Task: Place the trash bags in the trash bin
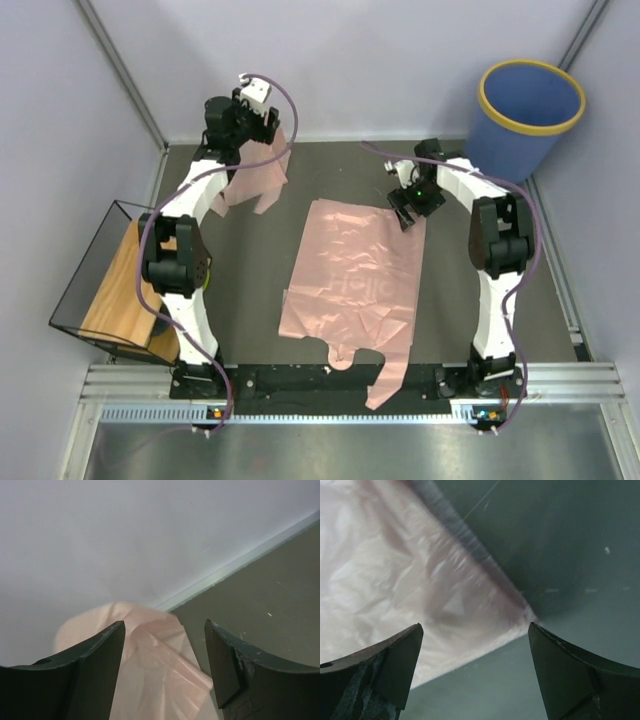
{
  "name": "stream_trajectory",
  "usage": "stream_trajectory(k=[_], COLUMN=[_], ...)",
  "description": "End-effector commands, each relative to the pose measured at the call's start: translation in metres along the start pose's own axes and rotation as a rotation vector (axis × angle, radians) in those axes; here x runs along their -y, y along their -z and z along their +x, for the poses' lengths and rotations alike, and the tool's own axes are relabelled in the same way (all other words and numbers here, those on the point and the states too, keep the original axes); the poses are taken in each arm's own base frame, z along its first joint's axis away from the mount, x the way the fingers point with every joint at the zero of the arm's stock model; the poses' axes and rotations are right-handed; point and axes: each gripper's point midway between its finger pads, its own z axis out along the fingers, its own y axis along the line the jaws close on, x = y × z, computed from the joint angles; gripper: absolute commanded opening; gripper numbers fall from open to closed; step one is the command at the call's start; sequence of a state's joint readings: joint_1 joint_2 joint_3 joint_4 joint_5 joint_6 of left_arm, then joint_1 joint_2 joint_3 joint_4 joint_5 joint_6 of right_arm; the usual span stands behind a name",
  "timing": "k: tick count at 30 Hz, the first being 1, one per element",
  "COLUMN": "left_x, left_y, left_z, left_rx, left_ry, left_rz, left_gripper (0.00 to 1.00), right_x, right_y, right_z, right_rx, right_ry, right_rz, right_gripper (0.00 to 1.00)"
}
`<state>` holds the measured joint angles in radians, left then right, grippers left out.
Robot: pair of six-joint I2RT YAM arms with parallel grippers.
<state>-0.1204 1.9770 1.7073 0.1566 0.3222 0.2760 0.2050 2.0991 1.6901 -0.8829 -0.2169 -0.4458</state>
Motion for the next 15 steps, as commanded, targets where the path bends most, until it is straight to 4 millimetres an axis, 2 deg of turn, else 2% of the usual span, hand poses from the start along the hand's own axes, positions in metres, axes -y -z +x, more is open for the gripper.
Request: stream_trajectory(k=[1, 2, 6, 8, 11, 14, 15], left_x=[0.013, 0.022, 0.036, 0.042, 0.052, 0.061, 0.063], left_y=[0.024, 0.031, 0.044, 0.051, 0.060, 0.068, 0.070], left_z=[-0.027, -0.028, -0.028, -0.031, -0.038, -0.049, -0.051], left_rx=[0.052, 0.055, 0.044, 0.048, 0.061, 0.085, 0.089], left_ry=[0.027, 0.032, 0.051, 0.050, 0.071, 0.084, 0.095], left_rz=[0.062, 0.100, 0.156, 0.178, 0.226, 0.268, 0.276], left_gripper=[0.82, 0.86, 0.88, 0.88, 0.88, 0.88, 0.88], right_x=[0.029, 0.031, 0.028, 0.026, 0.027, 0.029, 0.029], right_y=[-0.006, -0.010, -0.008, 0.003, 0.009, 0.005, -0.002], right_z=[-0.013, -0.010, -0.012, -0.015, -0.010, -0.005, -0.003], right_rx=[-0.003, -0.009, 0.017, 0.054, 0.062, 0.045, 0.032], right_ry=[-0.016, -0.023, -0.040, -0.040, -0.037, -0.022, -0.026], right_rz=[0.067, 0.059, 0.022, -0.002, -0.010, -0.001, -0.010], right_gripper=[0.88, 0.88, 0.89, 0.89, 0.89, 0.89, 0.89])
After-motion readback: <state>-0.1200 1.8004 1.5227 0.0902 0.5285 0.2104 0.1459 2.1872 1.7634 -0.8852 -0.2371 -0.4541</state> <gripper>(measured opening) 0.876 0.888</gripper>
